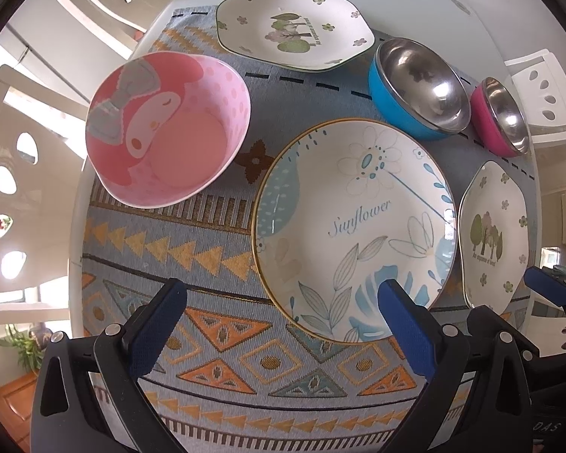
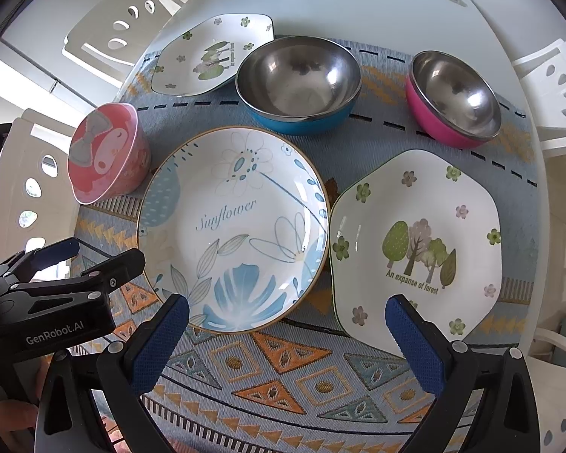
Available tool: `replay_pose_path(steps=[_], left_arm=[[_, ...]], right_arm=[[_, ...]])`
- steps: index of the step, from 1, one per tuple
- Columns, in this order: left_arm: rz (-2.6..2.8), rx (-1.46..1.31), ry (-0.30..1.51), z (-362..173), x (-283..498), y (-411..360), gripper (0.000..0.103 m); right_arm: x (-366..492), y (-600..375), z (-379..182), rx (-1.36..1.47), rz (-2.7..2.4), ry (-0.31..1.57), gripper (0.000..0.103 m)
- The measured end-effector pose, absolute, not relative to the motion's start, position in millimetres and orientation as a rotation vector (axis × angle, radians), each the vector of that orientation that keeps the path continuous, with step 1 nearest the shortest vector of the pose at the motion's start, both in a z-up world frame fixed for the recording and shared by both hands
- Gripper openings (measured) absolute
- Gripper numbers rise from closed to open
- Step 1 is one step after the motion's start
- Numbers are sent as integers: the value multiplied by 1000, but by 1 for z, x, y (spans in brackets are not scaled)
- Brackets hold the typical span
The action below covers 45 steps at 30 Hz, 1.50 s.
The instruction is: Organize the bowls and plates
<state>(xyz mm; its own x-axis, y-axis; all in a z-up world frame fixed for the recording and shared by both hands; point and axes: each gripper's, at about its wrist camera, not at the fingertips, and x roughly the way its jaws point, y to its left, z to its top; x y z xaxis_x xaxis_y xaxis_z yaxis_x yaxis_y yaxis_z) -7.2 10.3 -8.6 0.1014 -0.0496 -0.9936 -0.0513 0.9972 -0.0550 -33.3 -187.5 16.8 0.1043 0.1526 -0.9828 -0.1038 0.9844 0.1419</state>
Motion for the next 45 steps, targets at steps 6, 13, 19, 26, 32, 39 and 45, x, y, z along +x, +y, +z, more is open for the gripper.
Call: replay_pose_path(steps=[6,13,19,26,32,39,45], left_arm=[[-2,-88,1470,-9,-8,10,101],[0,-83,1462,-9,-9,8,101],[-1,-68,1456,-8,-12,8,101],[-1,-70,1455,-8,-13,10,101],[-2,-71,1455,-8,-13,11,101],[-3,-75,1454,-7,-14,12,101],[-8,-87,1453,-7,-15,13,101]], right_arm=[[-34,-187,16,39,187,1456,103],[-37,-188,17,41,184,1455,103],[-39,-190,15,48,175,1461,103],[-39,-190,18,30,162,1451,103],[-40,-190,18,35,159,1452,103],[-41,-189,18,33,161,1451,103],[-42,-190,20,17,140,1449,103]])
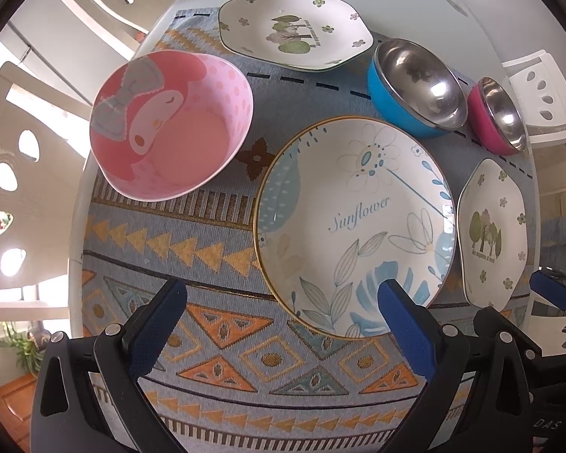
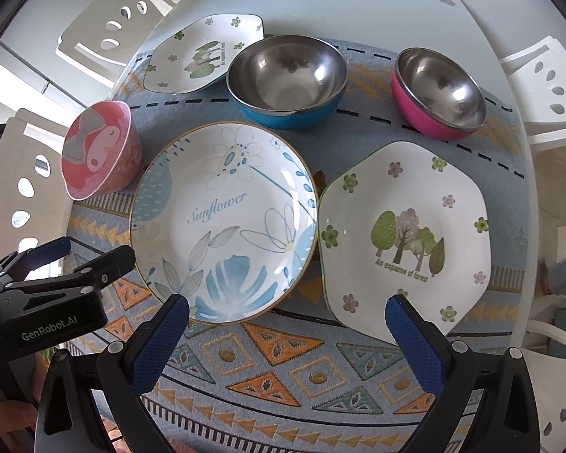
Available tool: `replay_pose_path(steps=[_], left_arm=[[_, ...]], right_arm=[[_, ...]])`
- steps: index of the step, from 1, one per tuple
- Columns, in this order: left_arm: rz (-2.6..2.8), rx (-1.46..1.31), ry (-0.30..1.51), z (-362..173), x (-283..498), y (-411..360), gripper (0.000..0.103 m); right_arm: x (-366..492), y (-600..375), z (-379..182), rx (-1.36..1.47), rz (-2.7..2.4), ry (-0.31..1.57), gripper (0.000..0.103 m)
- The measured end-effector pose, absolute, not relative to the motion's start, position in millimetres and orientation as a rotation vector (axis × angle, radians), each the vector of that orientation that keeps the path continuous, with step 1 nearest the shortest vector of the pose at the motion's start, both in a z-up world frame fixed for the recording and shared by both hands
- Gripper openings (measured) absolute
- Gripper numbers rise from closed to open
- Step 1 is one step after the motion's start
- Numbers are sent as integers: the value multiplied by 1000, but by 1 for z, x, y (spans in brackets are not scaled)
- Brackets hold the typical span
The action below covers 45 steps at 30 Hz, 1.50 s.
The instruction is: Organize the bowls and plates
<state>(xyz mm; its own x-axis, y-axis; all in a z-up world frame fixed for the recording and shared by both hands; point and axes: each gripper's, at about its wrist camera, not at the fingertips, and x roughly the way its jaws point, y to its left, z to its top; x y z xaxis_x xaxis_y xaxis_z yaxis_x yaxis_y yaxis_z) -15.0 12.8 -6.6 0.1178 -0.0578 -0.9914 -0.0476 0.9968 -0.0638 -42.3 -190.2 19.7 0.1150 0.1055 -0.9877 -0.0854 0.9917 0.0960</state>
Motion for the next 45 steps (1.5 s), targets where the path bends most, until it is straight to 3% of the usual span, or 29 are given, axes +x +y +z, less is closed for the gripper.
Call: replay_pose_path(steps=[17,29,45], left_arm=[[-25,-83,1475,-24,-28,20,101],[-82,-50,1538,-84,-30,22,101],[-98,-66,1525,-104,-4,30,103]], right_arm=[[-61,-188,4,87,166,1492,103],[-76,-170,-47,155,168,1510,103],[-61,-166,-94,195,89,1503,103]])
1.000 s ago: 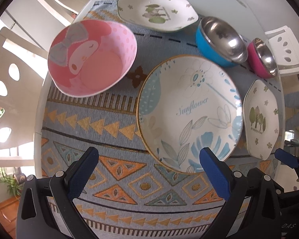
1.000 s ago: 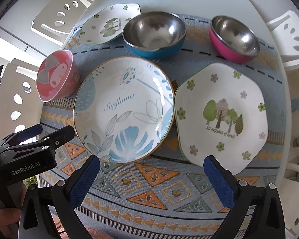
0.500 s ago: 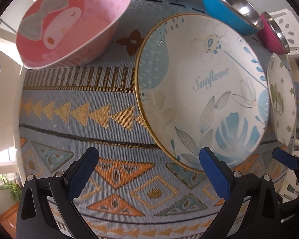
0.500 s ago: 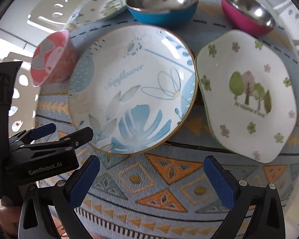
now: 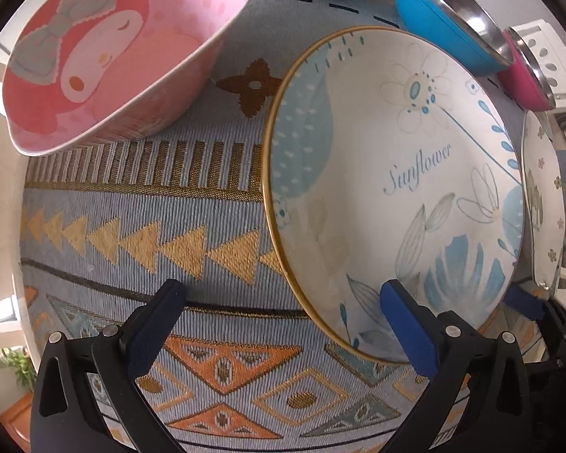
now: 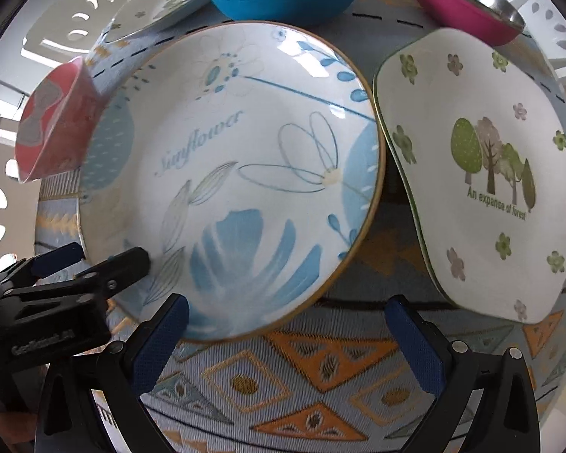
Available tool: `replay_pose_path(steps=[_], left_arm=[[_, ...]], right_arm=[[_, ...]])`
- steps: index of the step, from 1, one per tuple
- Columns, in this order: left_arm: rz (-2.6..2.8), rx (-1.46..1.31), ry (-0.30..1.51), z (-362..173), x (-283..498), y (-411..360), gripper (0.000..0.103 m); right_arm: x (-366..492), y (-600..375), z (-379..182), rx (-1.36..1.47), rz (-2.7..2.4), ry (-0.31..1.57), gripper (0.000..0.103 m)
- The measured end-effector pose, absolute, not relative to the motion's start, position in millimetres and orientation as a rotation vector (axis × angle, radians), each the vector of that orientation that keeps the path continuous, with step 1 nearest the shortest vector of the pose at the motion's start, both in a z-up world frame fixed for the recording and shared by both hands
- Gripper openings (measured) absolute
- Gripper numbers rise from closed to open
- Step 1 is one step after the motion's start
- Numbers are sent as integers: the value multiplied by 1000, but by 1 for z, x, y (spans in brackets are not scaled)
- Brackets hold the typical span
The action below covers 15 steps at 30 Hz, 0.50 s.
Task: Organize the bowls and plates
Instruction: 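Move both grippers to the Sunflower plate rim and close on it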
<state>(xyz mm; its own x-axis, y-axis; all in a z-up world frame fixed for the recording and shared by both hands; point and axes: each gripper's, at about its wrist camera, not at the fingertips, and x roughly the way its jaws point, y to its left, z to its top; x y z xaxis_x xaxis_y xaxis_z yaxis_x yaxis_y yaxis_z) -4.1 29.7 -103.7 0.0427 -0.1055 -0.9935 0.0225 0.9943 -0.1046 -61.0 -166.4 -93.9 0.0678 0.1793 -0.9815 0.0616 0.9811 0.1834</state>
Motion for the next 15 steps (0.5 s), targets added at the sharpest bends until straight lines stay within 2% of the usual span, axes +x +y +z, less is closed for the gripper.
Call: replay_pose_path(steps=[15], left_arm=[[-72,-60,1483,-103,9,24,103]], right_arm=[[-54,-149,-101,188,-34,1433,103]])
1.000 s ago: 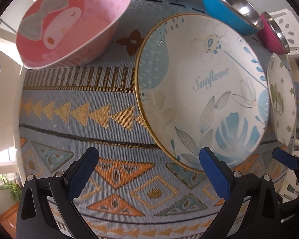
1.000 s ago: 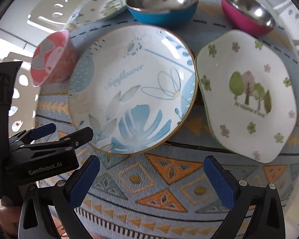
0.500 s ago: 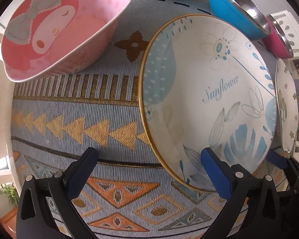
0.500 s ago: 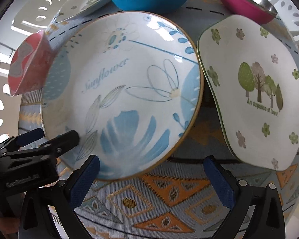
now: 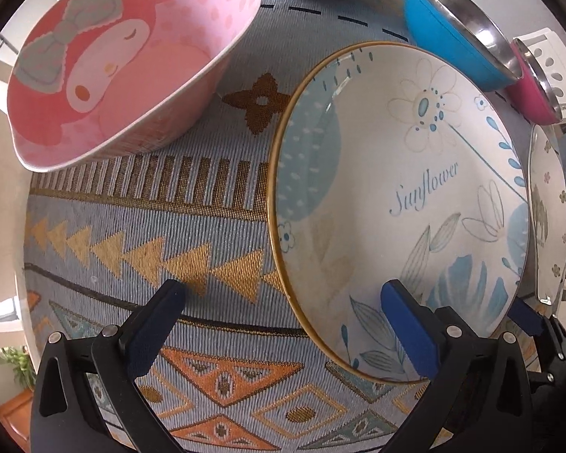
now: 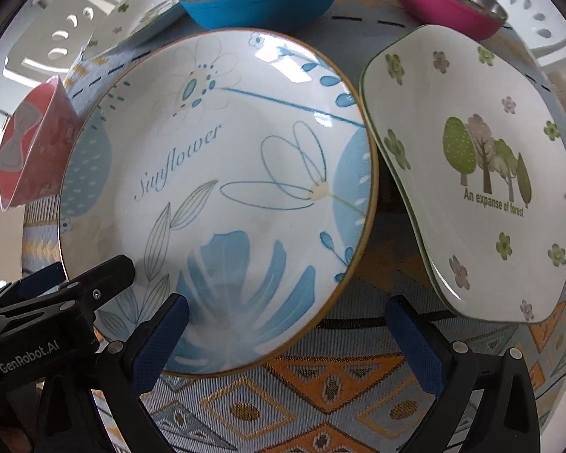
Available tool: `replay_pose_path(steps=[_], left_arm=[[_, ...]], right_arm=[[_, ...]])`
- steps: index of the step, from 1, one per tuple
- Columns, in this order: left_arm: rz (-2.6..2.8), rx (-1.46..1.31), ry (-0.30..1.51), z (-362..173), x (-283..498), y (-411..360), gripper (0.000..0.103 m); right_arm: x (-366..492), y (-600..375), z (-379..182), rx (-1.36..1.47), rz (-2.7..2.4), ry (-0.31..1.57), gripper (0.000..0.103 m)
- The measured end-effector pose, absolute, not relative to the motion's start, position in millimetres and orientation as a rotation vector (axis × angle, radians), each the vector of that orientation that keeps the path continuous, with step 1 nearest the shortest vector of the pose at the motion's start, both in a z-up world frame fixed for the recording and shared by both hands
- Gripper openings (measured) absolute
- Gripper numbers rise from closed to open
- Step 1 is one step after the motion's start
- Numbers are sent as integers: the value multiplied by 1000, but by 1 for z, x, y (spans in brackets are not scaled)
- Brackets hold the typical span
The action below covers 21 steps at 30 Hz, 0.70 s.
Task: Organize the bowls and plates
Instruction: 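Move both grippers to the Sunflower plate rim and close on it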
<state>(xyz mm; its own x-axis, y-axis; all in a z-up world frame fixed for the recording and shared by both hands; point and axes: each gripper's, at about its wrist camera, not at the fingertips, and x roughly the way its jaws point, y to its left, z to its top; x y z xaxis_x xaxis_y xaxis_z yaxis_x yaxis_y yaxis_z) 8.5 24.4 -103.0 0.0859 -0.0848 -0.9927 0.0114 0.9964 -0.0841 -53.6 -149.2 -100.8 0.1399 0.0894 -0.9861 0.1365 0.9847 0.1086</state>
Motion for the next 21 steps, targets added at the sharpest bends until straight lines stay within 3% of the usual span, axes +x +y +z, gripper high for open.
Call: replay_pose_path(steps=[15,17,18,19,21], left_arm=[[-131,-5,1439,-100,30,13,103],[-132,-5,1429,-100,31,13,102],[-130,-6,1423,-99,30,13,101],[-130,-8,1406,-96,30,13,94],[-161,-24,1363,-87,28,12,67]], right_arm=[[-51,-149,-99,156,-33,1362,102],[-52,-146,-94,150,-13,1360,95],[-52,-143,-91,143,7,1354,87],[-53,-141,-88,139,22,1350,81],[-53,-139,-84,144,40,1343,63]])
